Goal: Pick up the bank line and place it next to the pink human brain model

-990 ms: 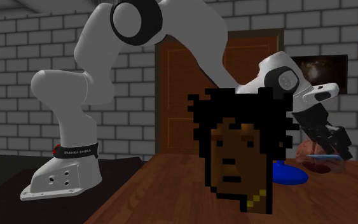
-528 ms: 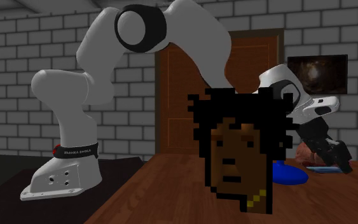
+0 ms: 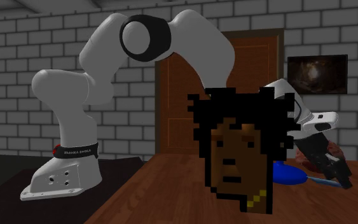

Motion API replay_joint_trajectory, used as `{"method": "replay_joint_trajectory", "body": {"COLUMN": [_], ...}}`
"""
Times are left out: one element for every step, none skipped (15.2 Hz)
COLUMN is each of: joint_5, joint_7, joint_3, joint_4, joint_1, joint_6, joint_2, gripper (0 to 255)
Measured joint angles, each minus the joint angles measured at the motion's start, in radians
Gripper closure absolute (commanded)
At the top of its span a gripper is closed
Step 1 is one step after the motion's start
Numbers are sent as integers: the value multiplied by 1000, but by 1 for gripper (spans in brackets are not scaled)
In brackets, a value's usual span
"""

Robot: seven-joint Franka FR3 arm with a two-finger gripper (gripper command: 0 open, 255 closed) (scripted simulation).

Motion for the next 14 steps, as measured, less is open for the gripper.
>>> {"method": "replay_joint_trajectory", "body": {"joint_5": [-5, -9, -10, -11, -12, -12, -12, -12, -12, -12, -12, -12, -12, -12], "joint_7": [6, 12, 12, 13, 13, 13, 13, 13, 13, 14, 14, 14, 14, 14], "joint_3": [-7, -14, -17, -18, -19, -19, -19, -19, -19, -19, -19, -19, -19, -19], "joint_4": [5, 12, 14, 16, 16, 16, 17, 17, 17, 17, 16, 16, 16, 16], "joint_1": [6, 12, 13, 14, 14, 14, 14, 14, 14, 14, 14, 14, 14, 14], "joint_6": [6, 11, 13, 15, 16, 16, 16, 16, 16, 16, 17, 17, 17, 17], "joint_2": [9, 18, 23, 25, 26, 27, 27, 27, 27, 27, 27, 27, 27, 27], "gripper": [255, 255, 255, 255, 255, 255, 255, 255, 0, 0, 0, 0, 0, 0]}}
